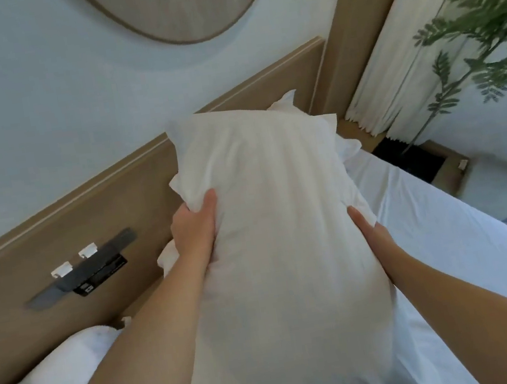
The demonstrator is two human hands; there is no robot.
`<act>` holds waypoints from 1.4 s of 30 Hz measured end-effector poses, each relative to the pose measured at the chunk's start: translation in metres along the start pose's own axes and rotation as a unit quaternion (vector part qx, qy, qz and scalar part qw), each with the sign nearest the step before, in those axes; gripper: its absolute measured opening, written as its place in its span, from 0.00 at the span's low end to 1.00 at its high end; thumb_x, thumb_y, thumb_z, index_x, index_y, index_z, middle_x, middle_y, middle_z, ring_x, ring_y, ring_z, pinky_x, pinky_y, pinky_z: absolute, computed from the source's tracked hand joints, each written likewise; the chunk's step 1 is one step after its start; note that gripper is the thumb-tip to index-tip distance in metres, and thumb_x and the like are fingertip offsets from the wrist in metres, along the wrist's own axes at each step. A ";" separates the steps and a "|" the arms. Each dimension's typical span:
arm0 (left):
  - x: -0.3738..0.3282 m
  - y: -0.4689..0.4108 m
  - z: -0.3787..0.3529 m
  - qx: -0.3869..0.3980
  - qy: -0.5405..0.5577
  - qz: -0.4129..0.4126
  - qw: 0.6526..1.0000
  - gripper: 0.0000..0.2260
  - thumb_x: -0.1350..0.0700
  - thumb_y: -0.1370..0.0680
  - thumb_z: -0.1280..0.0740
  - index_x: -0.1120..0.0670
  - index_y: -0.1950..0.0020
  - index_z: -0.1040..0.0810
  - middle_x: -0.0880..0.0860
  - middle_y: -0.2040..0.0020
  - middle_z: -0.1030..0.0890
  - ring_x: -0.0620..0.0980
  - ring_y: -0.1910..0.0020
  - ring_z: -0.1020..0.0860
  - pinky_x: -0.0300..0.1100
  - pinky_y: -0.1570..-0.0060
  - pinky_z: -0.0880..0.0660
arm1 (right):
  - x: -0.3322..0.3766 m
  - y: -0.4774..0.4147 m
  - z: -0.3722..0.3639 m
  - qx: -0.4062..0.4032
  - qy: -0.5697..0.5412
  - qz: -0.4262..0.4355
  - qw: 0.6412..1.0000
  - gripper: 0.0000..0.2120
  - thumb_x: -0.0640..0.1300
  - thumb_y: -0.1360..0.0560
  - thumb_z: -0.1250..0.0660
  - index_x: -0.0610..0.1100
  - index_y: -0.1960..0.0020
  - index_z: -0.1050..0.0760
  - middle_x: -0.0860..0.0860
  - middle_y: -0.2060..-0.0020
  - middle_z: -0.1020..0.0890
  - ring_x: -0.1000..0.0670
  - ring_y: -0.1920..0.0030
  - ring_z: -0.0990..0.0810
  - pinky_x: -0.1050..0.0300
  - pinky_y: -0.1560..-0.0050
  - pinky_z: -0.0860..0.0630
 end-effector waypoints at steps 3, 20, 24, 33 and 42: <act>-0.043 -0.059 -0.066 0.065 -0.023 -0.022 0.997 0.27 0.39 0.26 0.33 0.57 0.35 0.25 0.48 0.48 0.23 0.52 0.45 0.24 0.45 0.44 0.29 | 0.024 -0.035 0.013 -0.056 -0.043 -0.009 0.997 0.42 0.67 0.27 0.36 0.44 0.23 0.42 0.45 0.30 0.30 0.40 0.33 0.29 0.48 0.42 0.32; -0.082 -0.391 -0.345 0.204 -0.567 -0.236 0.762 0.36 0.29 0.24 0.54 0.44 0.21 0.57 0.54 0.20 0.54 0.59 0.22 0.56 0.67 0.30 0.56 | 0.077 -0.383 -0.155 -0.110 -0.101 -0.075 0.986 0.56 0.74 0.36 0.33 0.53 0.20 0.57 0.46 0.22 0.43 0.38 0.25 0.40 0.36 0.32 0.36; -0.026 -0.392 -0.370 0.197 -0.584 -0.325 0.717 0.36 0.27 0.26 0.60 0.42 0.22 0.62 0.55 0.20 0.59 0.61 0.23 0.60 0.70 0.31 0.61 | 0.064 -0.430 -0.168 -0.223 -0.032 0.005 0.974 0.50 0.68 0.30 0.33 0.52 0.20 0.57 0.45 0.22 0.46 0.41 0.23 0.43 0.42 0.24 0.44; -0.017 -0.414 -0.354 0.143 -0.605 -0.226 0.750 0.41 0.25 0.28 0.61 0.46 0.20 0.56 0.65 0.22 0.51 0.63 0.23 0.53 0.67 0.29 0.60 | 0.073 -0.431 -0.156 -0.241 0.038 0.056 0.968 0.41 0.65 0.24 0.38 0.53 0.20 0.56 0.49 0.21 0.52 0.45 0.22 0.48 0.43 0.24 0.47; 0.024 -0.415 -0.264 0.157 -0.534 -0.116 0.823 0.39 0.26 0.27 0.54 0.48 0.23 0.44 0.55 0.26 0.35 0.60 0.28 0.37 0.63 0.32 0.42 | 0.120 -0.422 -0.204 -0.145 0.351 0.149 0.913 0.30 0.65 0.22 0.49 0.67 0.24 0.56 0.56 0.22 0.62 0.41 0.23 0.66 0.25 0.30 0.55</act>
Point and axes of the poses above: each hand's wrist, its own y-axis away from the middle knuckle, its own z-axis out of the back of the hand, x = y × z, the point moved 10 cm from there along -y, towards the middle knuckle
